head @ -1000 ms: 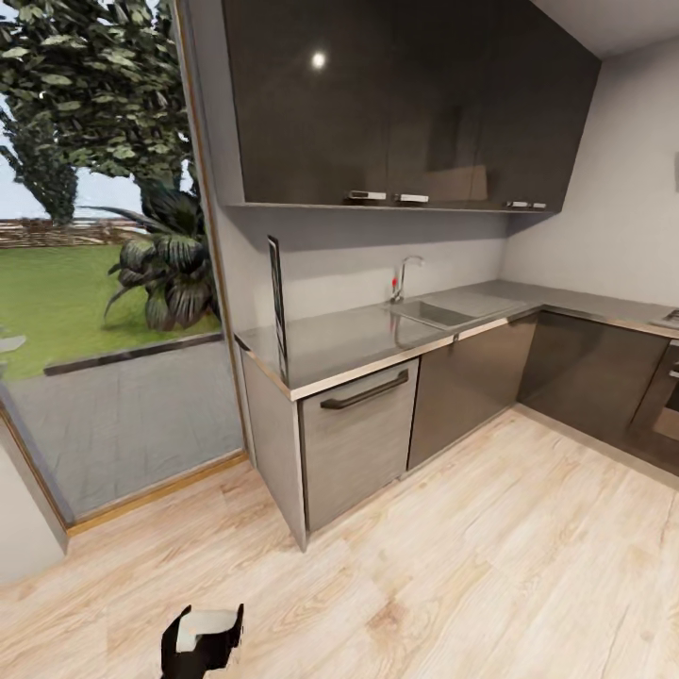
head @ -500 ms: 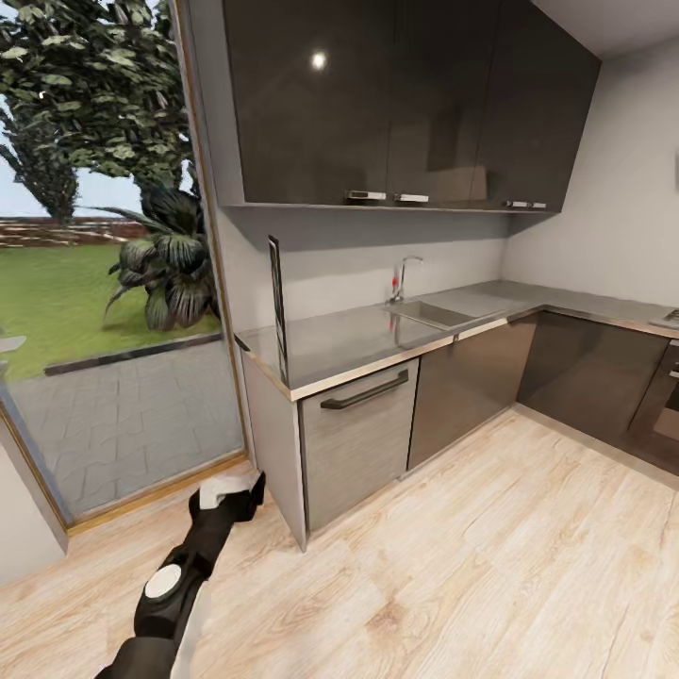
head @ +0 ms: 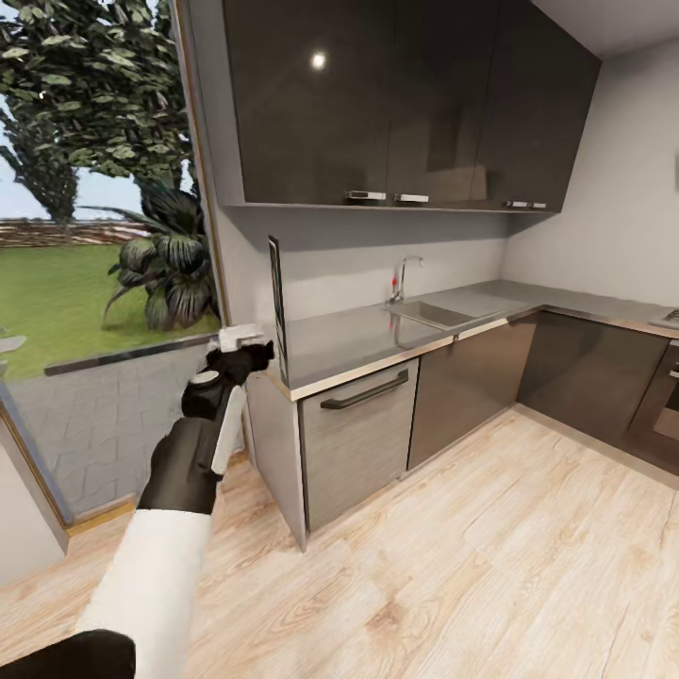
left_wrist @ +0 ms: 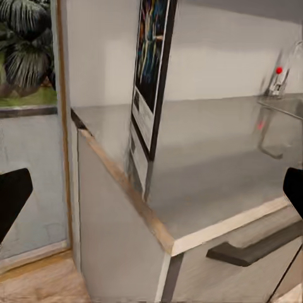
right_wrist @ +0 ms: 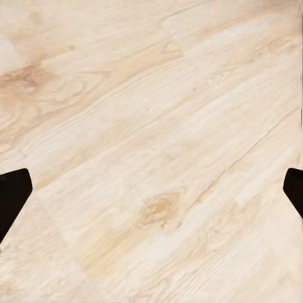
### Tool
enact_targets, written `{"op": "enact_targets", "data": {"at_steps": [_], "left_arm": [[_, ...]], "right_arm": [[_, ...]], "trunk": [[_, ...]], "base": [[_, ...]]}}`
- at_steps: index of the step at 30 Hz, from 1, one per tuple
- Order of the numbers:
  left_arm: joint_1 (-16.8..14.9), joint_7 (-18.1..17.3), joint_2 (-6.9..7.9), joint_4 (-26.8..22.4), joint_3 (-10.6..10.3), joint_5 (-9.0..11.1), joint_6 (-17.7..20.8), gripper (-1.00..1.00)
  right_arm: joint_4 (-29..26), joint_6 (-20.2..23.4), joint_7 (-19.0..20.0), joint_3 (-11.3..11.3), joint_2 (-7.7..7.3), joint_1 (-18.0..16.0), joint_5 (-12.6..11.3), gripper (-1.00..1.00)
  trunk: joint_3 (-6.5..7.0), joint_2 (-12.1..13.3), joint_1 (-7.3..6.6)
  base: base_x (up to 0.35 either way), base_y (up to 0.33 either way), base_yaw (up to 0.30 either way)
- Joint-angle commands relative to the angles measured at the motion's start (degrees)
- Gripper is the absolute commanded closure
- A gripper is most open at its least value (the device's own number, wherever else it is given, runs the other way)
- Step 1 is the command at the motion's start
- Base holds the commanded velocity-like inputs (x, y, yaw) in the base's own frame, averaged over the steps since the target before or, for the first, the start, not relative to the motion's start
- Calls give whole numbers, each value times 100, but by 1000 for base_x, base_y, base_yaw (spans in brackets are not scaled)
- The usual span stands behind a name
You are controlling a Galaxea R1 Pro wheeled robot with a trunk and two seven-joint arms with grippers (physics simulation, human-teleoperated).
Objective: Pick up the poster from the kitchen countertop and hang it on one of the wall nails in the kitchen.
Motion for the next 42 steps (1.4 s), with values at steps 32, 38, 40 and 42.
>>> {"op": "enact_targets", "data": {"at_steps": [32, 38, 40, 42], "left_arm": [[-1732, 66, -4, 3037, 84, 27, -962, -100], [-1732, 69, -4, 3038, 101, 22, -969, -100], [-1732, 72, -4, 3038, 107, 20, -970, -100], [-1732, 73, -4, 3038, 110, 19, -970, -100]], "right_arm": [[-3892, -614, -57, -42, -115, 2261, -5, -100], [-3887, -609, -54, -43, -115, 2264, -1, -100], [-3886, -609, -55, -42, -115, 2264, 0, -100], [-3886, -610, -56, -42, -115, 2264, 0, -100]], "trunk": [[-8, -5, 0], [-8, -5, 0], [-8, -5, 0], [-8, -5, 0]], "base": [[67, -28, 0], [296, -136, 0], [302, -140, 0], [303, -140, 0]]}}
